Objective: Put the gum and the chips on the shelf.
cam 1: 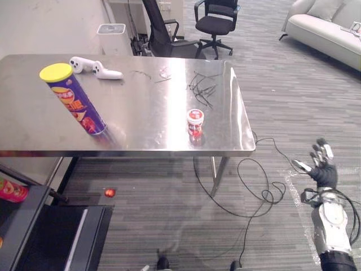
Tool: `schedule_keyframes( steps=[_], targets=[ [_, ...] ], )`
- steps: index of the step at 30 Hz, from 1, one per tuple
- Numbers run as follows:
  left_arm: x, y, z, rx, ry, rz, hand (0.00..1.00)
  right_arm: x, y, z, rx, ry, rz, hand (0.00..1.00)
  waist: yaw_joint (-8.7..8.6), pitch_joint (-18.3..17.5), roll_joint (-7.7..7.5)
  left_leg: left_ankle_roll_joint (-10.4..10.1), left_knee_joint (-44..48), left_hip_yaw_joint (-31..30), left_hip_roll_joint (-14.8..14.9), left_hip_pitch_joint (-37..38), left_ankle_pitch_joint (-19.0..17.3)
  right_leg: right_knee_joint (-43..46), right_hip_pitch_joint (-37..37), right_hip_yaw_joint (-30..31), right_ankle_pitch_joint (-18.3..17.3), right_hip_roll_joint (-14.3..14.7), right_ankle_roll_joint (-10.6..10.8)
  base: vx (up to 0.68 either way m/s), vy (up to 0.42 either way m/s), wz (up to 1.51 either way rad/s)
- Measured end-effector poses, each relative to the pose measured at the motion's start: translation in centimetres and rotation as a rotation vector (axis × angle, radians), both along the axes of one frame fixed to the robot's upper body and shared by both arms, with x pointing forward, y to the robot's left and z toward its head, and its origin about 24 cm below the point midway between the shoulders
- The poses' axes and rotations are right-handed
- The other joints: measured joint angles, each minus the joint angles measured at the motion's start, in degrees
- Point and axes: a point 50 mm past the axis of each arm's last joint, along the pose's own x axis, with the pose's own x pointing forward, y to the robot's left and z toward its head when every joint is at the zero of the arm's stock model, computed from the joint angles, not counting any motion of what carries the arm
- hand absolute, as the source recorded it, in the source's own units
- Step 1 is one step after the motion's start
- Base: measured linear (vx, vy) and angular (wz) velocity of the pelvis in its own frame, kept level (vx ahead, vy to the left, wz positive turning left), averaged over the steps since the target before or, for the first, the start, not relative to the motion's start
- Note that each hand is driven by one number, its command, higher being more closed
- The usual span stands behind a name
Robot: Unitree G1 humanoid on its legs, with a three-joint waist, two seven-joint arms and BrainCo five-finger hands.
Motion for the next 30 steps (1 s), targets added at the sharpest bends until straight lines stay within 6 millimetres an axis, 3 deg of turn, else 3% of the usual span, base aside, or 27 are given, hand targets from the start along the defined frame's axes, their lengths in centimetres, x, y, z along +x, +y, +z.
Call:
schedule_keyframes(
  steps=[6, 21, 30],
  targets=[
    [0.0, -0.1, 0.0, -0.016, -0.007, -0.012, 0.0, 2.2, 2.9, 1.1, -0.05, 0.022, 0.226, 0.0, 0.19, 0.0, 0.02, 0.2, 0.0, -1.3, 0.0, -0.7, 0.3, 0.8, -0.1, -1.4, 0.0, -0.1, 0.0, -0.01, -0.002, 0.11],
    [-0.5, -0.4, -0.1, -0.024, 0.01, -0.05, 0.0, 5.8, 7.7, 5.1, -0.15, -0.039, 0.49, 0.0, 1.81, 0.9, 1.31, 0.3, -0.2, -5.9, -0.2, -3.3, 2.8, 0.9, 0.1, -5.0, 0.0, -0.2, 0.0, -0.04, -0.008, 0.14],
    [-0.4, -0.5, -0.1, -0.036, 0.0, -0.065, 0.0, 7.1, 8.5, 6.3, -0.17, -0.048, 0.551, 0.0, 3.11, 2.4, 1.14, 0.3, -0.3, -8.3, -0.4, -4.0, 3.6, 0.8, 1.1, -7.1, 0.0, -0.2, 0.0, -0.03, -0.008, 0.13]
  ],
)
